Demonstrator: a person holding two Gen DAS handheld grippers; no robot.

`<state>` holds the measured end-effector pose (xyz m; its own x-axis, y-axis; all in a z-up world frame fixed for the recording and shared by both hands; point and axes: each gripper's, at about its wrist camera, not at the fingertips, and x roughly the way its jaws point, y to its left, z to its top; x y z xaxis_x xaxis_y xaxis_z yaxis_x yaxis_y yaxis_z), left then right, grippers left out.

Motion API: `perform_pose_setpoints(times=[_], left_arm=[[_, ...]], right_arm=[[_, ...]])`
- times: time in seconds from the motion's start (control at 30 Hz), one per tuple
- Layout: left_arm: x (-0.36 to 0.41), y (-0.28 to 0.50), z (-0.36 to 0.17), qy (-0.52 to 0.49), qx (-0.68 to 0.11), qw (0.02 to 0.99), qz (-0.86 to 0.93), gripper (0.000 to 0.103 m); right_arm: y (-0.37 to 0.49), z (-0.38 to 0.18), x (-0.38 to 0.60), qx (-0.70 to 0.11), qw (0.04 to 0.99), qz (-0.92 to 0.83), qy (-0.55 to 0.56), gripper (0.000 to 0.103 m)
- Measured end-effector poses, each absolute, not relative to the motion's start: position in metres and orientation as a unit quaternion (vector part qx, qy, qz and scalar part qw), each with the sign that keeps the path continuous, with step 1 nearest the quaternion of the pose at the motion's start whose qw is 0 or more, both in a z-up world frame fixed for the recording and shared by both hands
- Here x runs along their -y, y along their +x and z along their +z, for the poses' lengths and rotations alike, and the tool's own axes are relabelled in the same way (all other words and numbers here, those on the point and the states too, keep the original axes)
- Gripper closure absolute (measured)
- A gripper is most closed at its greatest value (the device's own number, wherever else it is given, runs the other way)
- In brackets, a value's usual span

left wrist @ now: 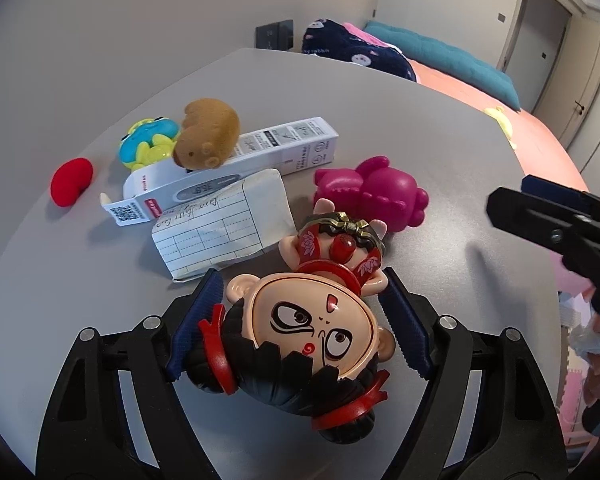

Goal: Collect trash
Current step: 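Grasp the black-haired doll with the left tool while the right tool grasps the pink plush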

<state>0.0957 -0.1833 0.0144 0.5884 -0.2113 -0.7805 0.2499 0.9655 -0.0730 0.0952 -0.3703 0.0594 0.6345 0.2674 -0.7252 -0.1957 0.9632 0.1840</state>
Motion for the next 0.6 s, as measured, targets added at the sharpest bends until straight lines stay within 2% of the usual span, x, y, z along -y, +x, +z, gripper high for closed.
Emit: perform_pose_setpoints(times=[0.3,0.6], left_arm=[[0.164,0.097,0.018,0.012,-0.442,0.886,-0.138,0.026],[0.139,0.098,0.017,-0.009,-0.446,0.884,-0.14,0.026]], right_arm=[[0.116,0.053,0.337,-0.424,0.892,0.153,0.038,0.014],[0.138,0.041,0.304,-0.438,0.885,0.158,-0.016,0.014]])
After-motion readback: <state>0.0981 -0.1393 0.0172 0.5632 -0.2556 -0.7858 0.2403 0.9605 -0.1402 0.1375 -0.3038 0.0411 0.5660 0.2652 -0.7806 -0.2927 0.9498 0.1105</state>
